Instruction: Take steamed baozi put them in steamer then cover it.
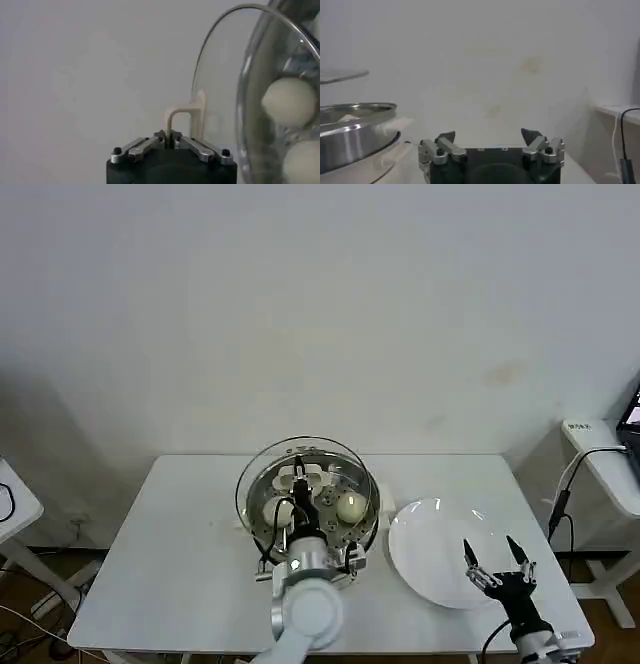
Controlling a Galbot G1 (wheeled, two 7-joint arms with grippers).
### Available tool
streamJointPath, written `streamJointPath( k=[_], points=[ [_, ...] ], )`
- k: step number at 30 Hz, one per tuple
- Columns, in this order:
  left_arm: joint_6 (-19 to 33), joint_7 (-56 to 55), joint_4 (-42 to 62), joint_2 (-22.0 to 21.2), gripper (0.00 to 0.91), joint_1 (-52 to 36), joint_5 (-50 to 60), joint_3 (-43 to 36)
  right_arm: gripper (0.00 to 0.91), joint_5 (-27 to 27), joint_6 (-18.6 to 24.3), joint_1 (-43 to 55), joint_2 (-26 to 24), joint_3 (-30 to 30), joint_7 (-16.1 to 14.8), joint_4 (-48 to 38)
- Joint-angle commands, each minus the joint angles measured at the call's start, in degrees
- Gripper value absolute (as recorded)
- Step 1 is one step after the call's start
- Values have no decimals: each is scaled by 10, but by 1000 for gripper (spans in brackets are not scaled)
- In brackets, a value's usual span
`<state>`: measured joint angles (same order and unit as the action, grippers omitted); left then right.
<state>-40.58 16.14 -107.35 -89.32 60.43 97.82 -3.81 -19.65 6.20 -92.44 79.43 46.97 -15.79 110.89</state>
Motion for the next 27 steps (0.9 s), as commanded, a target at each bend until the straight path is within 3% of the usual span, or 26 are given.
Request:
streamJointPath(
  k=[1, 27],
  points=[
    [-10, 32, 27, -10, 0, -14, -3, -21, 907, 1, 1, 3, 0, -3, -1, -4],
    [-2, 47, 80, -18, 0, -34, 22, -10, 907, 1, 2, 29, 1, -7, -3, -39]
  ],
)
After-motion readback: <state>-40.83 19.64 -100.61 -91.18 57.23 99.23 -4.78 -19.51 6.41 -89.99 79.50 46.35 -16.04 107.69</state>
